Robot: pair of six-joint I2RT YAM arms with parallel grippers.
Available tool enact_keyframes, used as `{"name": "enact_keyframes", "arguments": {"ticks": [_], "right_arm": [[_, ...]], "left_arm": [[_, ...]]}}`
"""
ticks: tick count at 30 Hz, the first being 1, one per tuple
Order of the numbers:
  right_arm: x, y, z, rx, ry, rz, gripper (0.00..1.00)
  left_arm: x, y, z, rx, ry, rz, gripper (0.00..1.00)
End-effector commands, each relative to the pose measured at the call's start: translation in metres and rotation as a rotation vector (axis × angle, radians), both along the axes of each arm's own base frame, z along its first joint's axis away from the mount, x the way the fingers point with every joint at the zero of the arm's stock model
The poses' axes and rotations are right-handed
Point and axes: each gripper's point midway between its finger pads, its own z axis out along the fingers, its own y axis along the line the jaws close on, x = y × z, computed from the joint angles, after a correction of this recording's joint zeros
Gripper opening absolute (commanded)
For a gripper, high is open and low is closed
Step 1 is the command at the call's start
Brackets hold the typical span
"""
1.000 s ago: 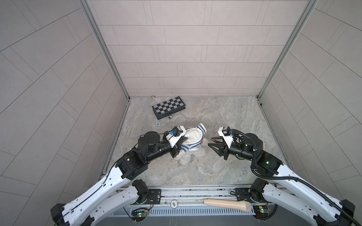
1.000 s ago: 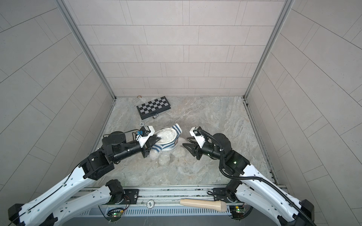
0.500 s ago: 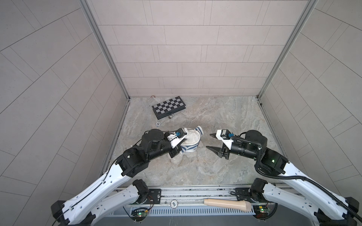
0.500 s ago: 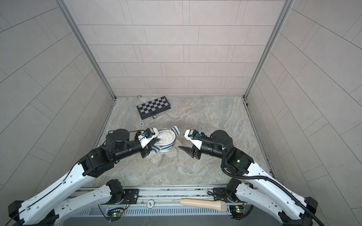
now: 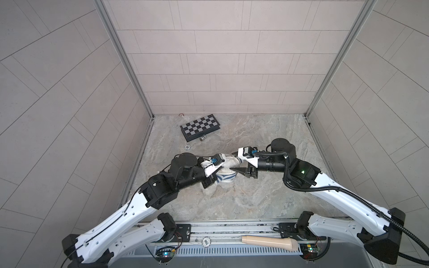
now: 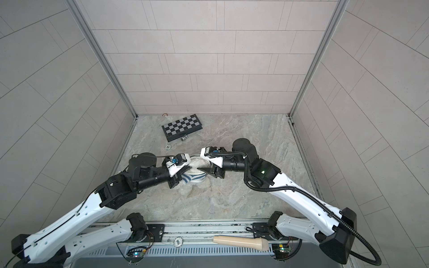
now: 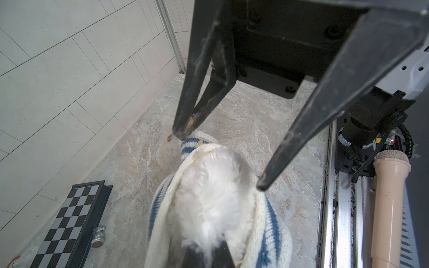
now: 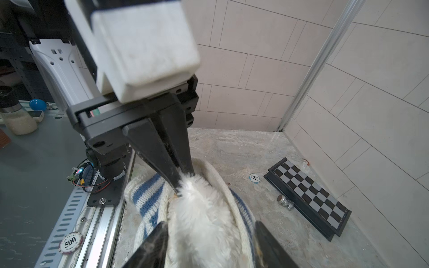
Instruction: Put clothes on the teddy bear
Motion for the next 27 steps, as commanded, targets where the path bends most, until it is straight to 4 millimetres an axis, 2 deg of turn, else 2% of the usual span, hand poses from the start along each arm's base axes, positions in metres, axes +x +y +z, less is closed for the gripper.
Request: {"name": "enact_keyframes", "arguments": {"ticks": [1,16,22,26,27], "right_arm": [[-0.007,0.003,0.005,-0.008,-0.045,0.053,0.56],[-0.002,0.010,-0.022,-0.086,-0.011,0.073,0.42],[0.000,0.007,-0.027,-0.103,-0.023,0.052,0.25],[0.007,0.004,-0.025,-0.094,-0.033,0.003,0.00],[0.010,0.002,-0.025,-0.091,-0.037,-0.020,0.00]], "left_arm": [[-0.004,-0.004,0.023,-0.045,-0.038,-0.029,0.00],[-0.004,-0.006,0.025,-0.055,-0.035,-0.034,0.00],[-0.005,-0.007,0.025,-0.072,-0.031,-0.029,0.00],[-0.004,-0.007,0.024,-0.100,-0.006,-0.016,0.00],[-0.004,-0.007,0.025,-0.111,0.008,-0.009,0.06]]}}
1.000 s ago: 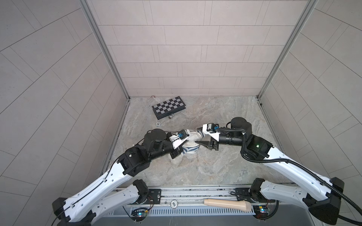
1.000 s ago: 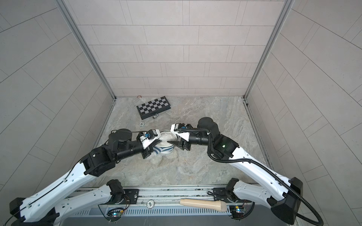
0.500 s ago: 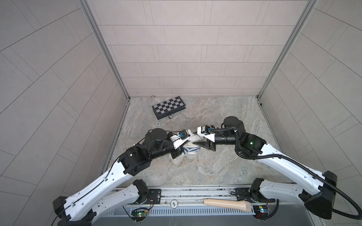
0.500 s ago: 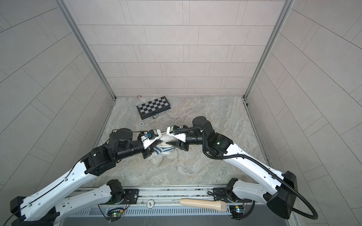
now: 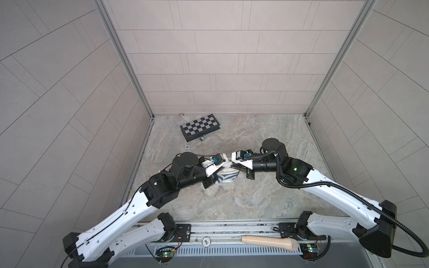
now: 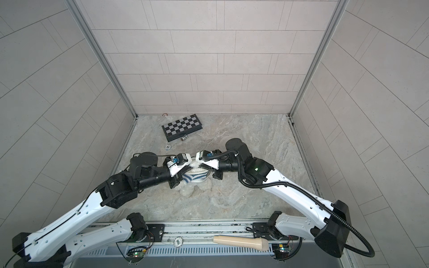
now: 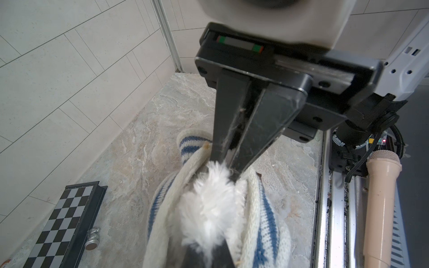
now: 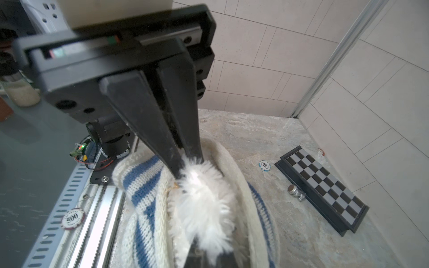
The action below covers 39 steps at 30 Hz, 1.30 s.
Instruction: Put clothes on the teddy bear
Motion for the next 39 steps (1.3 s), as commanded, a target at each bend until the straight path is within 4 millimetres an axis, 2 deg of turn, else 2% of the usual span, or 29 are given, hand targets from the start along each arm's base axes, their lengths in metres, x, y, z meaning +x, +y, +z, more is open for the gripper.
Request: {"name": "enact_keyframes", "arguments": {"ticks": [1,3,4,7,11,16,21,26,32,39], "right_arm": [[0.008,-0.007,0.005,0.016,-0.046,-0.066,0.00],[0.012,-0.011,0.006,0.046,-0.055,-0.110,0.00],[0.014,-0.013,0.009,0.067,-0.058,-0.126,0.00],[0.015,-0.018,0.016,0.120,-0.041,-0.141,0.00],[0.015,-0.026,0.029,0.205,-0.026,-0.152,0.00],[0.018,-0.042,0.053,0.350,-0.002,-0.155,0.00],[0.017,-0.045,0.064,0.395,0.005,-0.146,0.00],[0.018,-0.046,0.071,0.421,0.006,-0.151,0.00],[0.019,-0.048,0.076,0.444,0.001,-0.162,0.00],[0.019,-0.048,0.077,0.444,0.003,-0.162,0.00]], "left_arm": [[-0.003,-0.004,0.026,-0.112,0.002,0.002,0.18],[-0.006,-0.008,0.036,-0.187,0.055,0.001,0.44],[-0.007,-0.009,0.043,-0.241,0.088,0.008,0.52],[-0.010,-0.012,0.053,-0.352,0.173,0.015,0.58],[0.003,-0.003,0.057,-0.486,0.296,0.101,0.57],[0.030,0.030,0.051,-0.691,0.510,0.267,0.50],[0.035,0.043,0.026,-0.737,0.626,0.341,0.42],[0.033,0.040,0.004,-0.763,0.705,0.344,0.33],[0.034,0.035,0.004,-0.782,0.728,0.318,0.30],[0.032,0.018,0.018,-0.824,0.755,0.226,0.32]]}}
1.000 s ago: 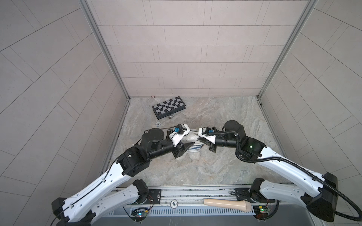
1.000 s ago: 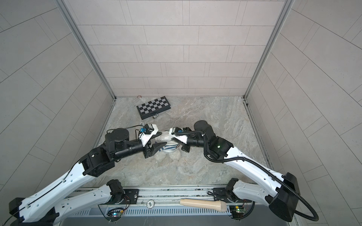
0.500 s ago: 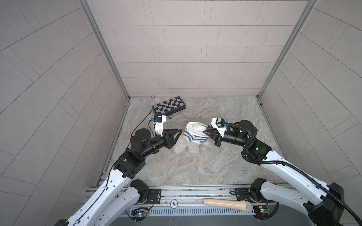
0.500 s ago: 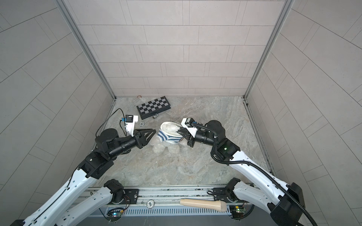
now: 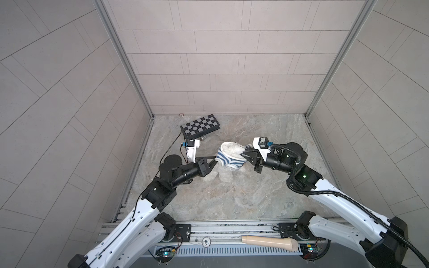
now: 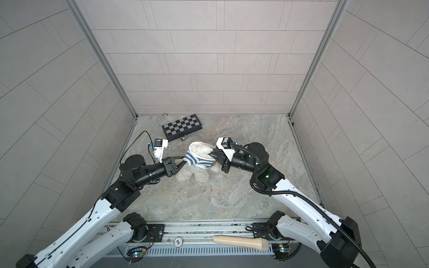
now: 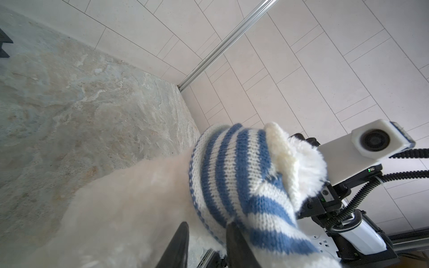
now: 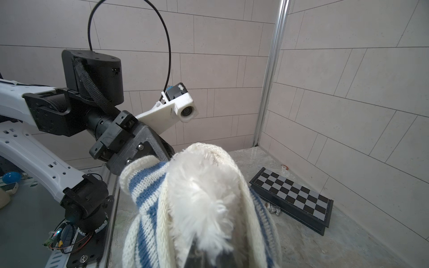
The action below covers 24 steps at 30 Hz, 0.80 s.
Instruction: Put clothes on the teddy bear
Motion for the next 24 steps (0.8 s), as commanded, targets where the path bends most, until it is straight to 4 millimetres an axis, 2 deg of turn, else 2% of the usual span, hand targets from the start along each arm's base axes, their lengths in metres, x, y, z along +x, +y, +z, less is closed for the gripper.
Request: {"name": "enact_keyframes", "arguments": {"ticks": [1,11,17,20,24], "right_arm": [[-0.008,-0.005,0.030,0.066,-0.080,0.010,0.00],[-0.007,-0.005,0.027,0.061,-0.083,0.006,0.00],[-0.007,-0.007,0.029,0.070,-0.096,-0.005,0.00],[-0.007,-0.008,0.028,0.071,-0.097,-0.011,0.00],[-0.004,-0.009,0.026,0.070,-0.096,-0.024,0.00]], "left_arm": [[-0.006,-0.010,0.019,-0.064,-0.046,-0.052,0.33],[-0.009,-0.026,0.026,-0.119,-0.032,-0.087,0.35],[-0.002,-0.021,0.009,-0.066,0.025,-0.028,0.41],[-0.002,-0.023,0.005,-0.071,0.037,-0.027,0.39],[-0.005,-0.026,0.010,-0.081,0.026,-0.042,0.27]]}}
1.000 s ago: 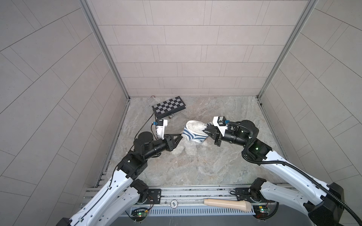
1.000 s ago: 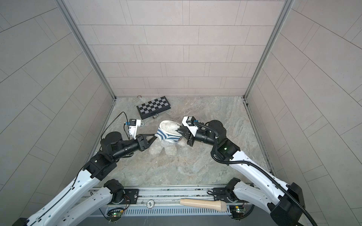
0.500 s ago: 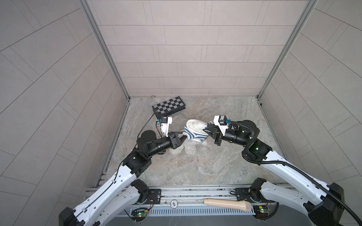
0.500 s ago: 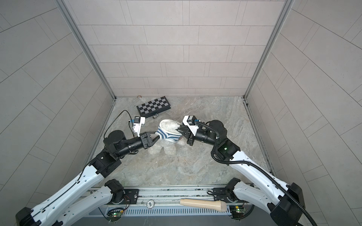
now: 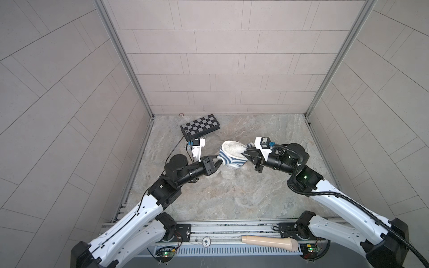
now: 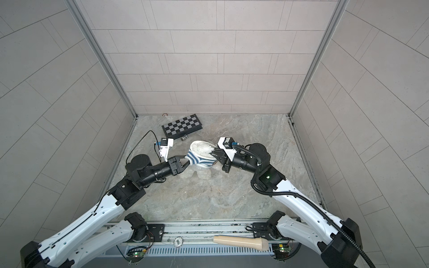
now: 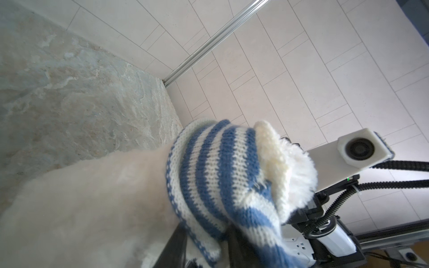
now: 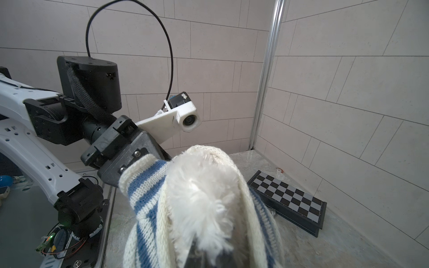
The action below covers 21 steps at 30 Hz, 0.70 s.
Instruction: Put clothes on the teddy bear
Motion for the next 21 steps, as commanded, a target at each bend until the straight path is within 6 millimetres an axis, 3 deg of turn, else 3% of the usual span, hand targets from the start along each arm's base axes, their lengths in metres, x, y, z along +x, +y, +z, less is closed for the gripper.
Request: {"name": "enact_keyframes", "arguments": {"ticks": [1,6,13,21], "right_arm": [[-0.004,-0.005,0.023,0.055,-0.080,-0.010,0.00],[-0.002,-0.008,0.022,0.050,-0.083,-0.036,0.00],[-0.005,-0.011,0.023,0.041,-0.100,-0.051,0.00],[-0.012,-0.016,0.025,0.034,-0.124,-0.050,0.00]], "left_arm": [[-0.003,-0.003,0.007,-0.016,-0.021,-0.009,0.26],[-0.004,-0.005,0.007,-0.011,-0.017,-0.015,0.26],[-0.001,0.000,0.008,0.011,-0.032,0.018,0.00],[0.011,0.013,0.003,0.054,-0.036,0.073,0.00]]}}
